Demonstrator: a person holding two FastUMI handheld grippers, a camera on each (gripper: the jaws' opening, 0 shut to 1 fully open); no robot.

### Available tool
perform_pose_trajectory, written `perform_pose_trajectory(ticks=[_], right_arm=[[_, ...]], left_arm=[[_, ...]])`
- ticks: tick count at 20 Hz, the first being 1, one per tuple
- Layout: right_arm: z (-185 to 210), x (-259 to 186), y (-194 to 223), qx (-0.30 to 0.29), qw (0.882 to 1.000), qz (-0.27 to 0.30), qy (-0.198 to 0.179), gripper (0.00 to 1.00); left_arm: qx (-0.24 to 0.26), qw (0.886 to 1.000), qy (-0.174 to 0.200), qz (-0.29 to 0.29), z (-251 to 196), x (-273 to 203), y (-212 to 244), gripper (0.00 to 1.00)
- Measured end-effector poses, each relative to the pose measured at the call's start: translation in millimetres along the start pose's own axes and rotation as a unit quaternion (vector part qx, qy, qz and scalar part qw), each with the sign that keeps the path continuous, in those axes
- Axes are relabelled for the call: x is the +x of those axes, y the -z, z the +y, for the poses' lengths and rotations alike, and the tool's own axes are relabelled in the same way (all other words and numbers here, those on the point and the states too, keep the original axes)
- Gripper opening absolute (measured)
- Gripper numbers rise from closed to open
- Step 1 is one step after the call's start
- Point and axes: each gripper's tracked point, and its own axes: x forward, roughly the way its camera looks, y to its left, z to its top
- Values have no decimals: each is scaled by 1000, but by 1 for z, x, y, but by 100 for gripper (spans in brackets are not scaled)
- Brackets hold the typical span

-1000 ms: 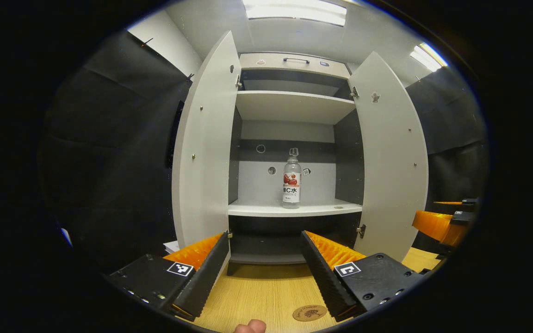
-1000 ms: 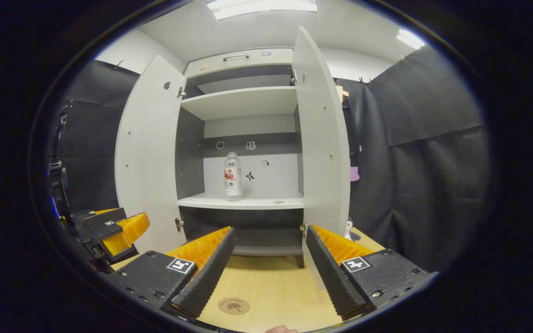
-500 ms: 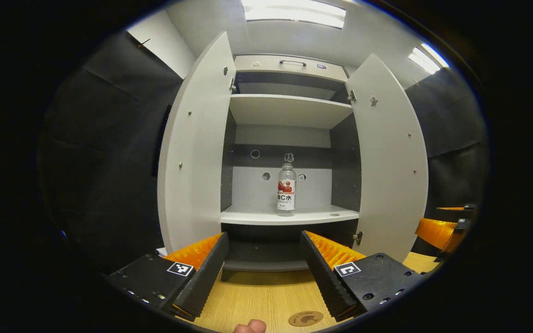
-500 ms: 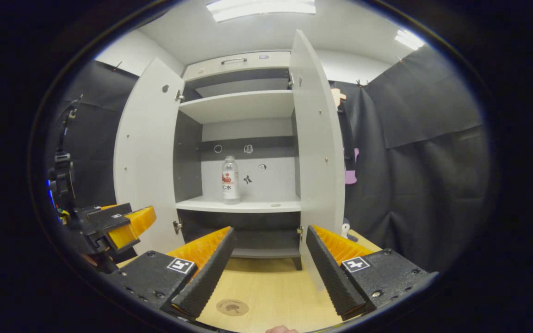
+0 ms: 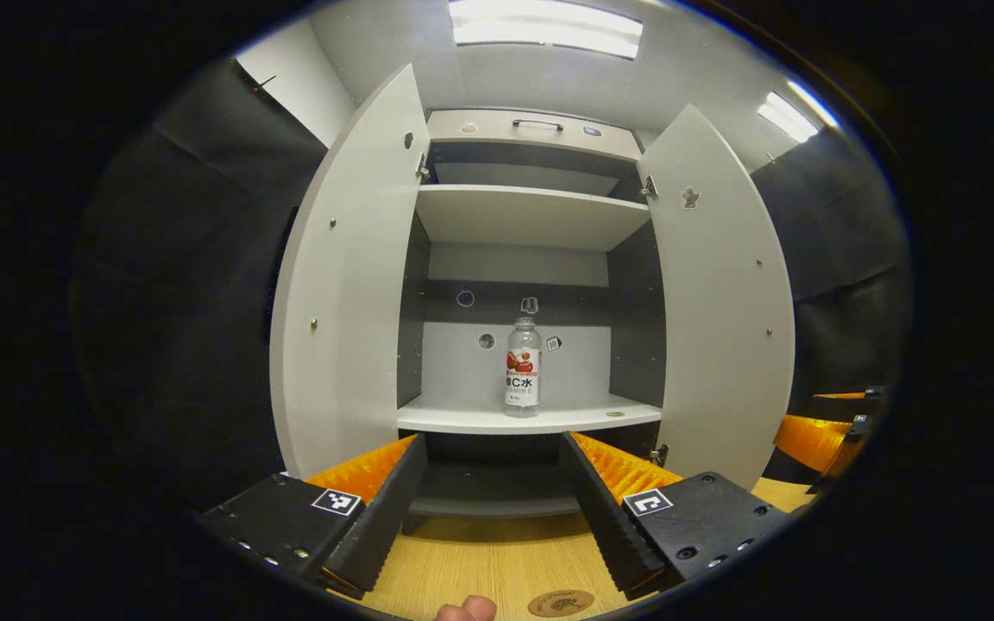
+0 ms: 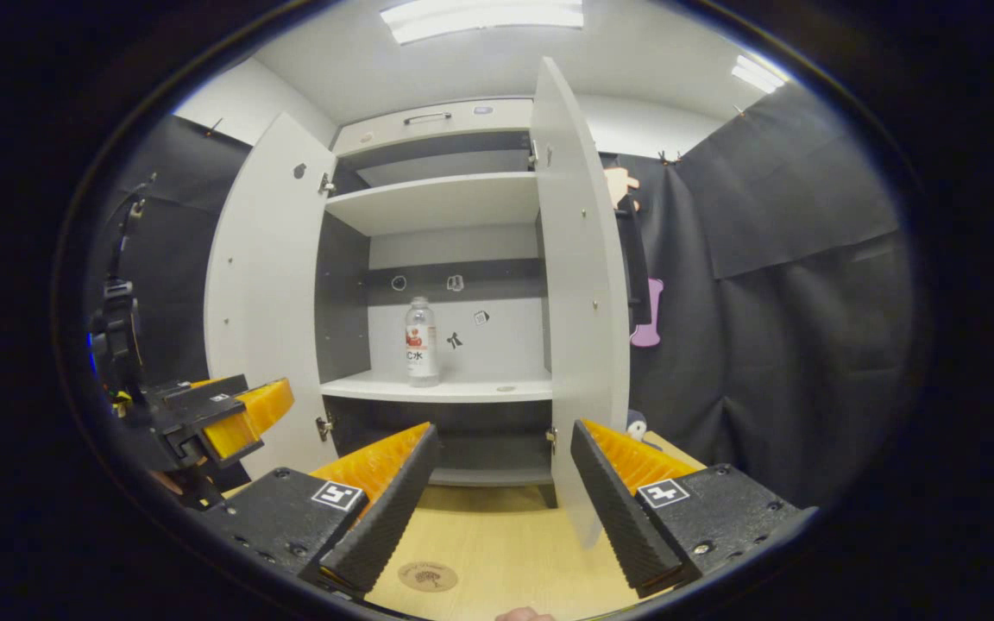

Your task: Grasp the bottle in the cabinet with the left hand and place it on the coaster, then close the right door with the right hand and the left door with the left hand.

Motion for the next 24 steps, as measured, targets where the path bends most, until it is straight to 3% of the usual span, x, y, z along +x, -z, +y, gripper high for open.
perform_pose_trajectory(ticks=[7,8,9,14,15,24], right_arm=[[7,-3,-3,-9,1000,1,-8,100],[7,-4,-3,-8,1000,1,-9,100],[7,-4,-4,-6,1000,2,-7,100],[-3,-3,-5,0,1000,5,11,100],[-6,-3,-4,1,1000,6,15,100],[-30,2,-2,13,998,14,57,100]], left_arm=[[-20,999,45,-17,-22,57,-20,95],[-20,998,49,-17,-25,70,-21,99],[-21,998,56,-17,-28,83,-24,94],[-15,996,87,-4,-45,163,-24,99],[-14,996,87,1,-46,179,-23,94],[15,998,44,39,-41,305,12,95]])
